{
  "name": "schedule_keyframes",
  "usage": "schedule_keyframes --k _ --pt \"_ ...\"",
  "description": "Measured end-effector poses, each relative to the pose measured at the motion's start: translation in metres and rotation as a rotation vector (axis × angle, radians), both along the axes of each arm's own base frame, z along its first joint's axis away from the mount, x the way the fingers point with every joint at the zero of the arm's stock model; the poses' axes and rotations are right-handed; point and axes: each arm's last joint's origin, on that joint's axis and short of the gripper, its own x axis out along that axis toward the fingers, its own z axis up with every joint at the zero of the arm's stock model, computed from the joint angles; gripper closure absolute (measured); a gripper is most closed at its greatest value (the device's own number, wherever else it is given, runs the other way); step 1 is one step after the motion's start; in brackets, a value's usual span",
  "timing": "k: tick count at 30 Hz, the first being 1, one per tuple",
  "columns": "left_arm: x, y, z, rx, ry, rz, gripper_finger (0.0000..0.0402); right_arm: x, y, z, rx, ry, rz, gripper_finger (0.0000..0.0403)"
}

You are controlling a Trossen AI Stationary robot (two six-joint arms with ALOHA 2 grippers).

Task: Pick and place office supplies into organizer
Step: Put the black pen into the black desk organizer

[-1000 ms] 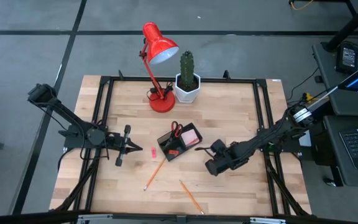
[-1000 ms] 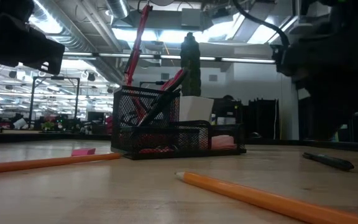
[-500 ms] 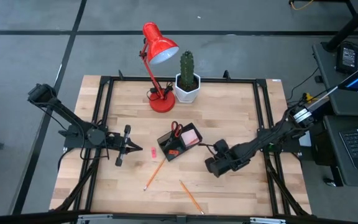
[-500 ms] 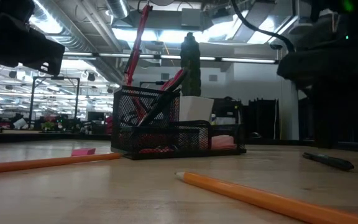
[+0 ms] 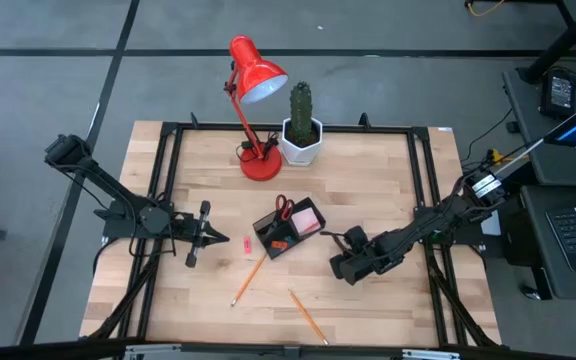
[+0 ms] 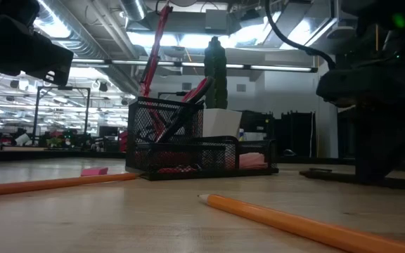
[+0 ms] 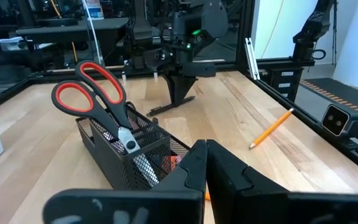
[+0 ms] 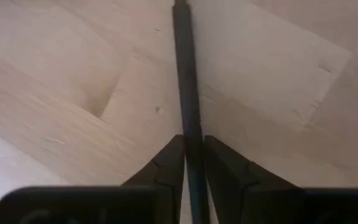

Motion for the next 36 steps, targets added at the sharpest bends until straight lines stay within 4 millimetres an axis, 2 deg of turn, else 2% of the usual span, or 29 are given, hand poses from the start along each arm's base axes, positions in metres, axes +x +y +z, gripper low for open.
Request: schedule_keyframes --k 23,31,36 --pt "0.000 0.000 0.000 0.000 0.000 0.001 0.0399 0.000 0.000 0.000 0.001 0.009 0.027 0.0336" --pt "0.000 0.000 0.000 0.000 0.000 0.001 0.0400 0.000 0.001 -0.005 0.007 0.071 0.129 0.0336" --pt "0.000 0.000 0.000 0.000 0.000 0.001 0.0399 0.001 0.000 -0.011 -0.021 0.114 0.163 0.0361"
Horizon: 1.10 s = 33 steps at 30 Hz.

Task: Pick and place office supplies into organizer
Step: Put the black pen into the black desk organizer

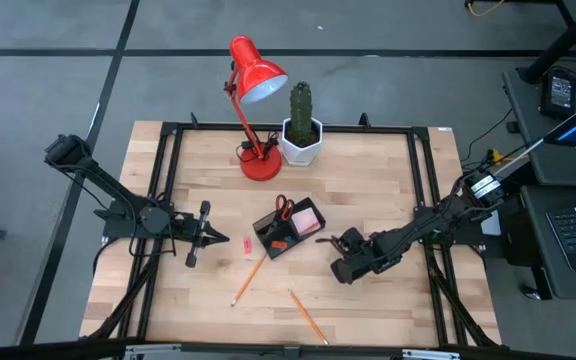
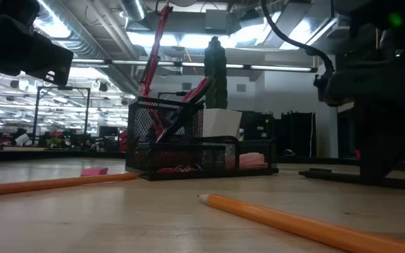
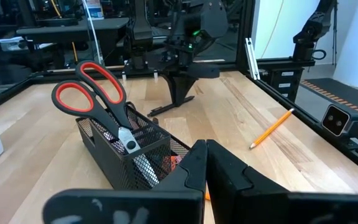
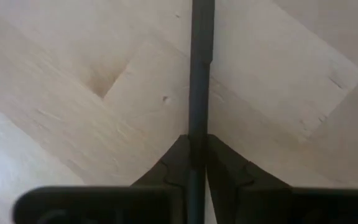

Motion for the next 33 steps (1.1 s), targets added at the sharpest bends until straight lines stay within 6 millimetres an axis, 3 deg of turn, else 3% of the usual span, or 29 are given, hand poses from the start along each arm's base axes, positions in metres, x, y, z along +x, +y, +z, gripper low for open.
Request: schedule_keyframes --k 3,13,19,33 --pt "0.000 0.000 0.000 0.000 0.000 0.000 0.0400 0.001 0.000 0.001 -0.015 0.003 0.016 0.0386" --pt "0.000 0.000 0.000 0.002 0.000 0.004 0.0400 0.010 0.005 0.019 -0.069 0.088 0.115 0.0387" --pt "0.000 0.000 0.000 0.008 -0.001 0.003 0.0400 0.018 0.009 0.041 -0.108 0.101 0.141 0.0387" --pt "0.000 0.000 0.000 0.009 -0.001 0.003 0.0400 0.043 0.034 0.107 -0.295 -0.101 0.317 0.0387"
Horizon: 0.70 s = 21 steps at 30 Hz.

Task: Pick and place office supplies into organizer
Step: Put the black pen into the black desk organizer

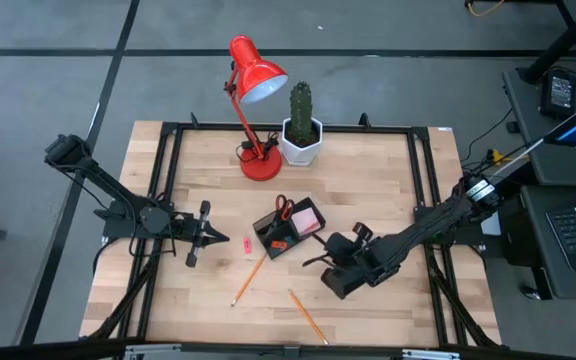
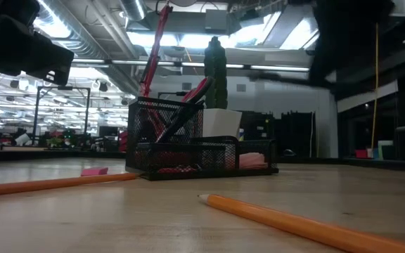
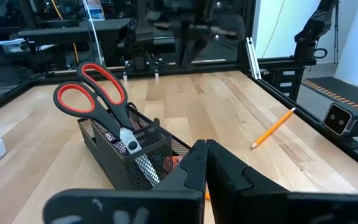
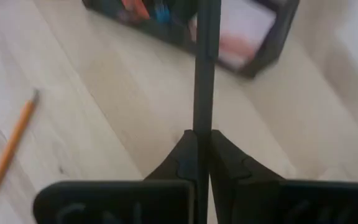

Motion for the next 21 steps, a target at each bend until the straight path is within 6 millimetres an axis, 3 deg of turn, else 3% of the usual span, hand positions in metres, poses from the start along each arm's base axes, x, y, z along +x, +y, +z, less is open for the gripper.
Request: schedule_keyframes --k 9,21 --pt "0.000 0.000 0.000 0.001 0.000 0.000 0.0400 0.017 0.002 0.036 -0.280 -0.204 0.087 0.0387" --pt "0.000 0.000 0.000 0.001 0.000 0.000 0.0399 0.054 -0.009 0.022 -0.432 -0.459 0.232 0.0387"
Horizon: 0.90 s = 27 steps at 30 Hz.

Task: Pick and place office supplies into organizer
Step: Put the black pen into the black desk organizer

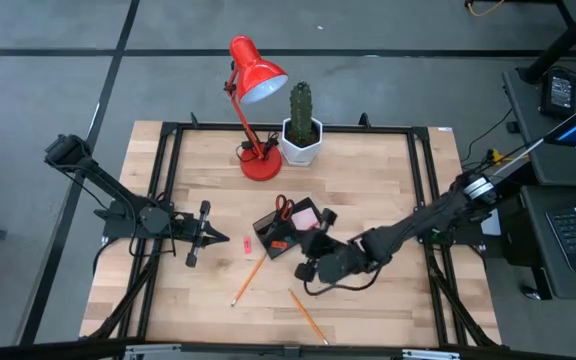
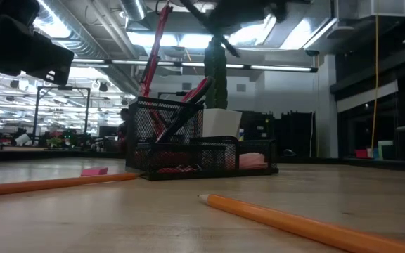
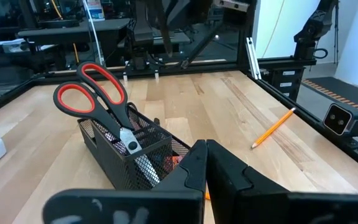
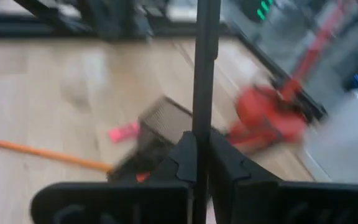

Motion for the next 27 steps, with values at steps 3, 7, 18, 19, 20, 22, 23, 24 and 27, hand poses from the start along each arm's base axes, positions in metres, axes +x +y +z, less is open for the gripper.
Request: schedule_keyframes --k 3,7,18,19,20,22,23,24,27 --pt "0.000 0.000 0.000 0.000 0.000 0.000 0.0400 0.011 -0.006 -0.004 -0.004 -0.116 0.108 0.0385" --pt "0.000 0.000 0.000 0.000 0.000 0.000 0.0400 0.012 -0.024 -0.017 -0.012 -0.283 0.212 0.0390" --pt "0.000 0.000 0.000 0.000 0.000 0.000 0.0399 0.017 -0.052 -0.070 -0.119 -0.525 0.261 0.0390" --pt "0.000 0.000 0.000 0.000 0.000 0.000 0.0399 0.022 -0.053 -0.075 -0.138 -0.531 0.261 0.0390" --pt "0.000 0.000 0.000 0.000 0.000 0.000 0.0399 0.027 -0.053 -0.079 -0.157 -0.535 0.260 0.0390" --pt "0.000 0.000 0.000 0.000 0.000 0.000 0.0400 0.038 -0.054 -0.082 -0.184 -0.543 0.260 0.0390" --pt "0.000 0.000 0.000 -0.001 0.000 0.000 0.0401 0.042 -0.055 -0.084 -0.188 -0.543 0.260 0.0390" --pt "0.000 0.000 0.000 -0.001 0.000 0.000 0.0401 0.047 -0.056 -0.086 -0.188 -0.546 0.255 0.0390" --pt "0.000 0.000 0.000 0.000 0.000 0.000 0.0399 0.059 -0.058 -0.092 -0.195 -0.538 0.248 0.0390"
